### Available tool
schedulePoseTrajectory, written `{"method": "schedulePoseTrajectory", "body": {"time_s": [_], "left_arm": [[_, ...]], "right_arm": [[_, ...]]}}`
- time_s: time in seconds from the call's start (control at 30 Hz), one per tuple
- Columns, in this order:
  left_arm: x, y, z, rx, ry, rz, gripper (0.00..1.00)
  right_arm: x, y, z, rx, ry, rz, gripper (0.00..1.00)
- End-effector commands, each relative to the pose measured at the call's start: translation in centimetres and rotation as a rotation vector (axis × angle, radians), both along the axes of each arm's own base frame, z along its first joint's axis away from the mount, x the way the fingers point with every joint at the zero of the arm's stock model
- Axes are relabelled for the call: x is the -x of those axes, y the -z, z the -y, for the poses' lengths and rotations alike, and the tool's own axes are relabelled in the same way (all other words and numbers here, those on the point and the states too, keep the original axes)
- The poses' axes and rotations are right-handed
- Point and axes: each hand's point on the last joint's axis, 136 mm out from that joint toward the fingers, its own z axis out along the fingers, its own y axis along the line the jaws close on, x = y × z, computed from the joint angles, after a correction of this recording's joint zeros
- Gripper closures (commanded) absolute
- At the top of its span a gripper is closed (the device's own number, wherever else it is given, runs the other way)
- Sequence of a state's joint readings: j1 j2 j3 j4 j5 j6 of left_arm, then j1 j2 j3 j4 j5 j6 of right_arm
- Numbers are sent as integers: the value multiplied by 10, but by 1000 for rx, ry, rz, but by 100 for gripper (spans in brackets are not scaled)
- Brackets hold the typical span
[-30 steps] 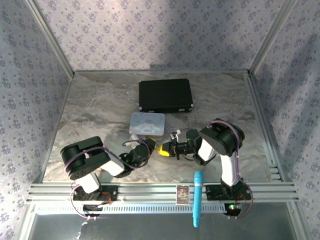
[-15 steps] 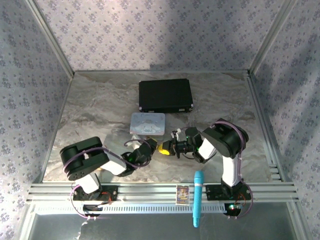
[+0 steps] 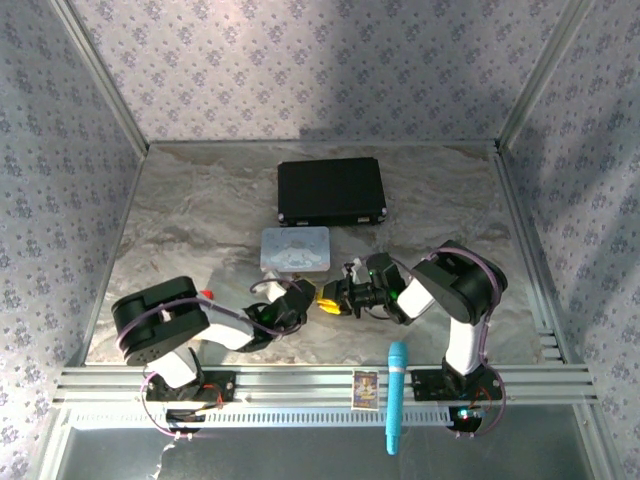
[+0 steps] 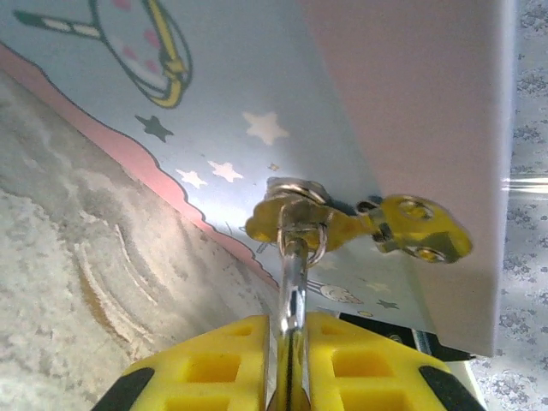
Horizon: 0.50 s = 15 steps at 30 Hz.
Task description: Unlock the padlock with the key
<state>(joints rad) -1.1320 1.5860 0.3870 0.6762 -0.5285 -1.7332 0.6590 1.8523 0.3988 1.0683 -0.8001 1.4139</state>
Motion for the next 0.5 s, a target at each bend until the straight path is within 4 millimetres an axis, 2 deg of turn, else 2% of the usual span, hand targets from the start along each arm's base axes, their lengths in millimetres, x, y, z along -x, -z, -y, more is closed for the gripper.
{"method": "schedulePoseTrajectory", "body": {"time_s": [0.0, 0.13, 0.23, 0.37, 0.47], "left_arm": [[36, -3, 30, 8, 162, -106, 100], [35, -5, 19, -57, 135, -114, 100], [34, -1, 15, -58, 121, -132, 100], [35, 4, 14, -61, 114, -149, 100], [33, 3, 13, -63, 113, -140, 100]], "right_arm": [[-28, -7, 10, 38, 126, 115, 66], [-9, 13, 25, 157, 84, 97, 62], [3, 20, 38, 243, 47, 118, 61], [11, 19, 54, 385, -28, 187, 59], [10, 10, 62, 445, -63, 267, 58]]}}
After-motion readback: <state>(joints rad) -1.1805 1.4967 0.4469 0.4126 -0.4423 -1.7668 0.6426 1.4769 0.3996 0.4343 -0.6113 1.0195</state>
